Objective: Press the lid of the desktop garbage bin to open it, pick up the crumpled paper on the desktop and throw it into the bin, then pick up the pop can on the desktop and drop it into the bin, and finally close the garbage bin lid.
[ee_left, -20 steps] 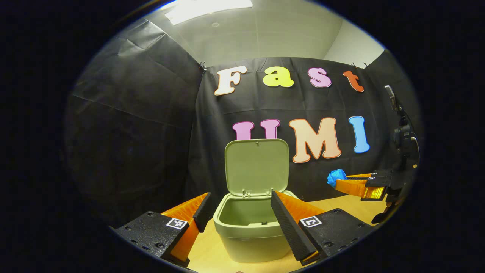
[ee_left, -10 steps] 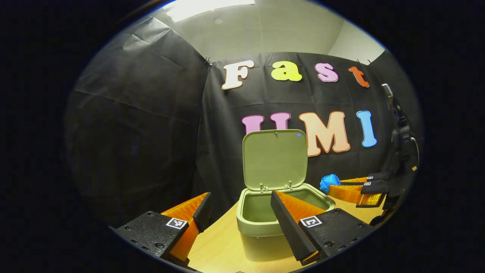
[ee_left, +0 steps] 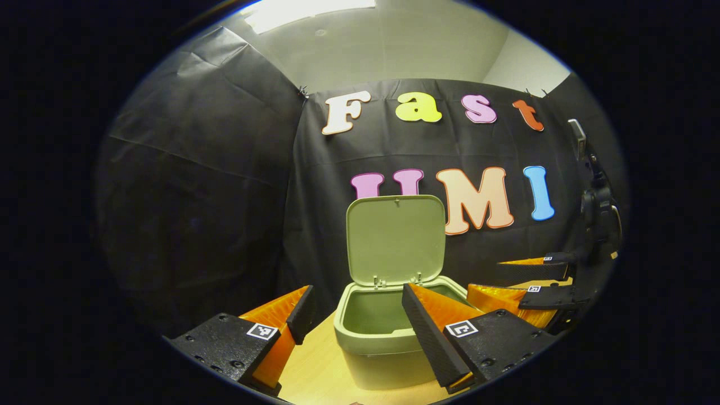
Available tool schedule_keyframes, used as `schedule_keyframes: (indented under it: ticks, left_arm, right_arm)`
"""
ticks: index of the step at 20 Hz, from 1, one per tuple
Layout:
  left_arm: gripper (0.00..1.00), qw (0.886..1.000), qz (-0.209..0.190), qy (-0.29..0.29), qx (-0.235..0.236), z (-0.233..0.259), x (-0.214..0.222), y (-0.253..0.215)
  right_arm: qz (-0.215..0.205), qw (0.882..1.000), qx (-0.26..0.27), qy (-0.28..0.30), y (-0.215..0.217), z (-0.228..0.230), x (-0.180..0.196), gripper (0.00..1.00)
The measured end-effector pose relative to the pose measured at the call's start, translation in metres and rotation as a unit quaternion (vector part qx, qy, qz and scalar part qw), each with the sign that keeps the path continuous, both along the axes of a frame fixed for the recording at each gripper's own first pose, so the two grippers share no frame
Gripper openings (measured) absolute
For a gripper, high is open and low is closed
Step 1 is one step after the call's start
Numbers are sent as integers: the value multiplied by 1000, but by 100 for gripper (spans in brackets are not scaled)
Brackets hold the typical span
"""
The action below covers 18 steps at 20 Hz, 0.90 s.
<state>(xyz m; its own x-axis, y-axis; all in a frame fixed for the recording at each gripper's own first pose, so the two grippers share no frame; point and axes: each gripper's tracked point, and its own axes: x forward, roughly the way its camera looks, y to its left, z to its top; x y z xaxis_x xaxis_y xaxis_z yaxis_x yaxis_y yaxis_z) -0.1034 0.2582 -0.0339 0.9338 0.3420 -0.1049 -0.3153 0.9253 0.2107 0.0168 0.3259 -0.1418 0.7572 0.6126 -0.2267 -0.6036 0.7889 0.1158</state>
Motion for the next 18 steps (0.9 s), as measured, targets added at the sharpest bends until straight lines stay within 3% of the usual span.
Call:
schedule_keyframes:
  ticks: [9,18]
  left_arm:
    - [92,998,-63,3,-16,-15,36,-79]
    - [92,991,-121,26,-58,-50,61,-168]
  right_arm:
    - [-86,996,-15,-26,-115,26,17,99]
    - [-179,983,-31,-33,-254,38,27,98]
